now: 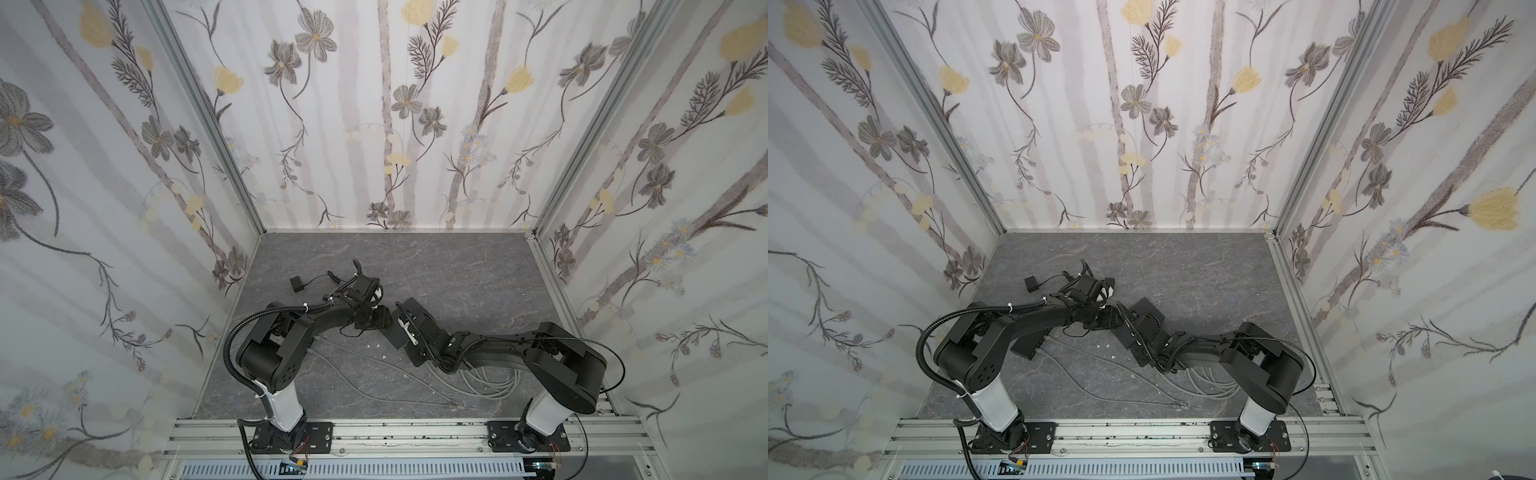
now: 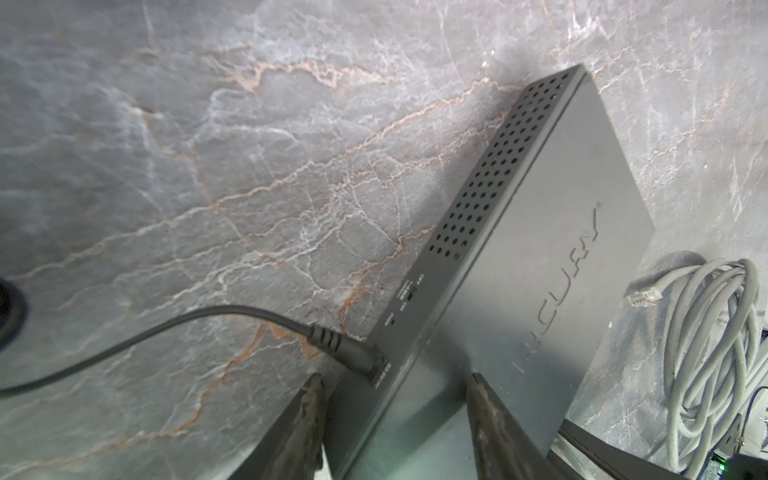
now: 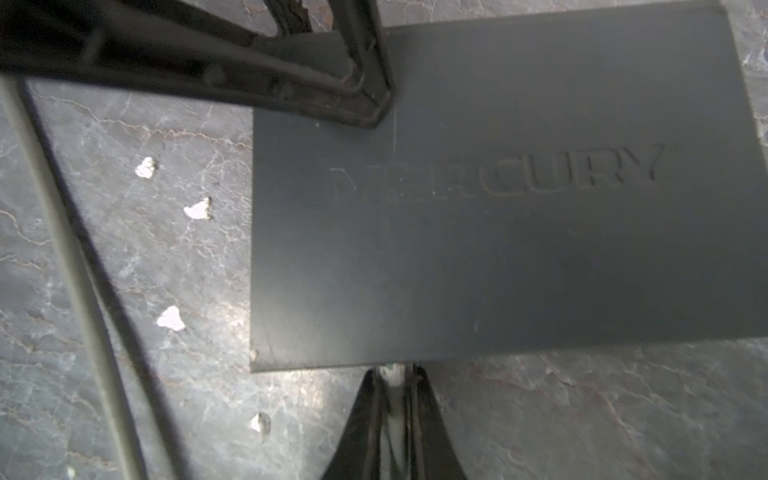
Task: Insert the plug into the switch port
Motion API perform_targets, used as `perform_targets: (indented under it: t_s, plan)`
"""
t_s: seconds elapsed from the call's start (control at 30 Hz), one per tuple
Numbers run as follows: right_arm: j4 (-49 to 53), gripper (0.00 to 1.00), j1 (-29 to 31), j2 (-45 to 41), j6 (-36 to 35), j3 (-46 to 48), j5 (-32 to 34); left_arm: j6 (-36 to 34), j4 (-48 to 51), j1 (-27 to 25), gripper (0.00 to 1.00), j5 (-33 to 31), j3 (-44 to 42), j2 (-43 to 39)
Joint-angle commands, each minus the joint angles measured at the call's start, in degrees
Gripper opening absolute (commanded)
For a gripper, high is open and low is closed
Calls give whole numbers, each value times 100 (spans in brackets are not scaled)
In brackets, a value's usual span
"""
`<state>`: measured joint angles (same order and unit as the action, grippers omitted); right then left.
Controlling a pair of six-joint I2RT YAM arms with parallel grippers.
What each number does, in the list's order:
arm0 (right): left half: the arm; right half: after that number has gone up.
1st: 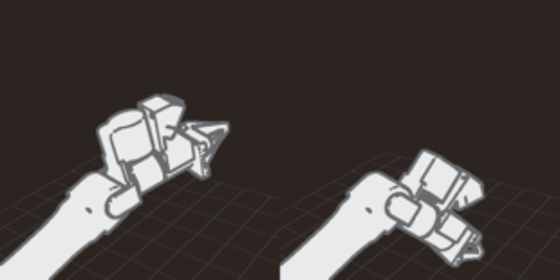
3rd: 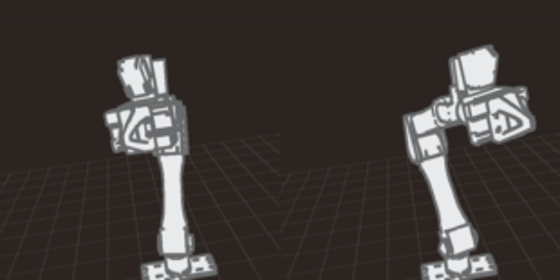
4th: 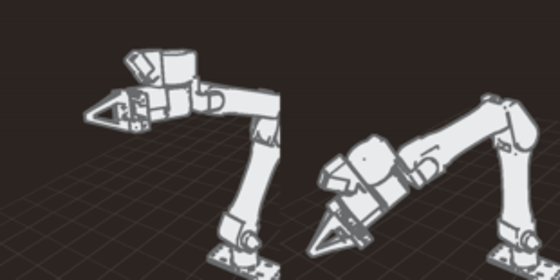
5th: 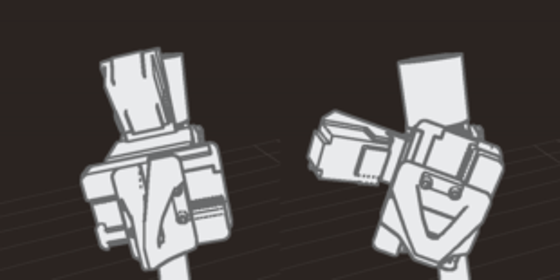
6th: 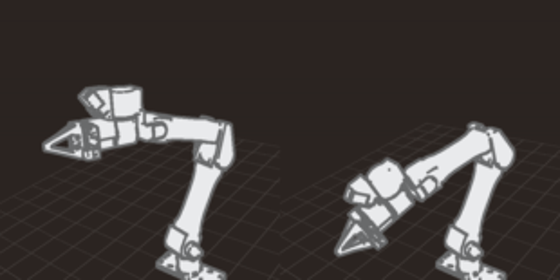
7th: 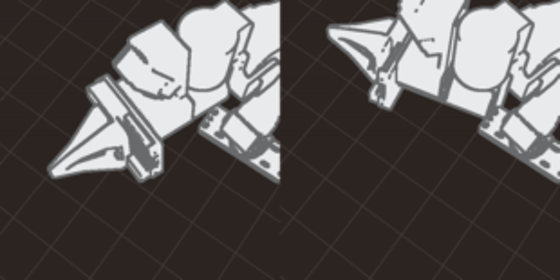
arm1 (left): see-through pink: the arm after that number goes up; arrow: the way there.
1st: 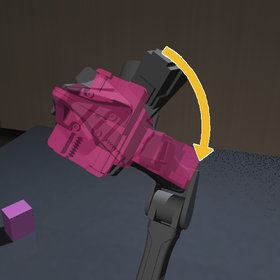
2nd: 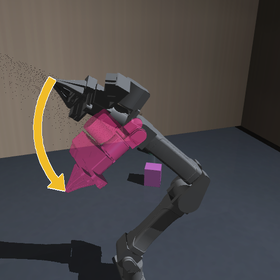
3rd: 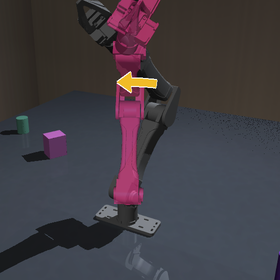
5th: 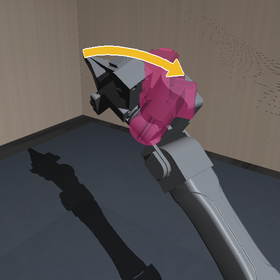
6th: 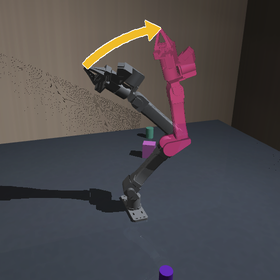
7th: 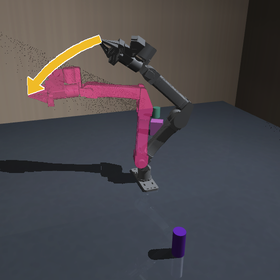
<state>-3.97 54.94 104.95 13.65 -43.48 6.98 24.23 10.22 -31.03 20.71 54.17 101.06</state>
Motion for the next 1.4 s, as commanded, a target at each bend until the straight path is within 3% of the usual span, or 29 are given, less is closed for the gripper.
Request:
perform_targets:
  t_s: [0.0, 0.37, 0.63, 0.93, 1.37]
  plan:
    - [-865, 0, -8, -82, -287, -38, -151, 124, 388, -147, 54, 606, -161, 18]
    - [-1014, 0, -223, -472, -947, 292, -494, 77, 383, -238, 54, 702, -354, -123]
    - [-1124, 1, -506, -301, -1023, 339, -957, 47, 377, -279, 54, 703, -460, -211]
    - [-1289, 0, -529, -220, -867, 548, -1037, 29, 375, -279, 53, 711, -452, -193]
    - [-1325, 0, -577, -300, -1590, 335, -978, -178, 531, -419, 50, 847, -282, -79]
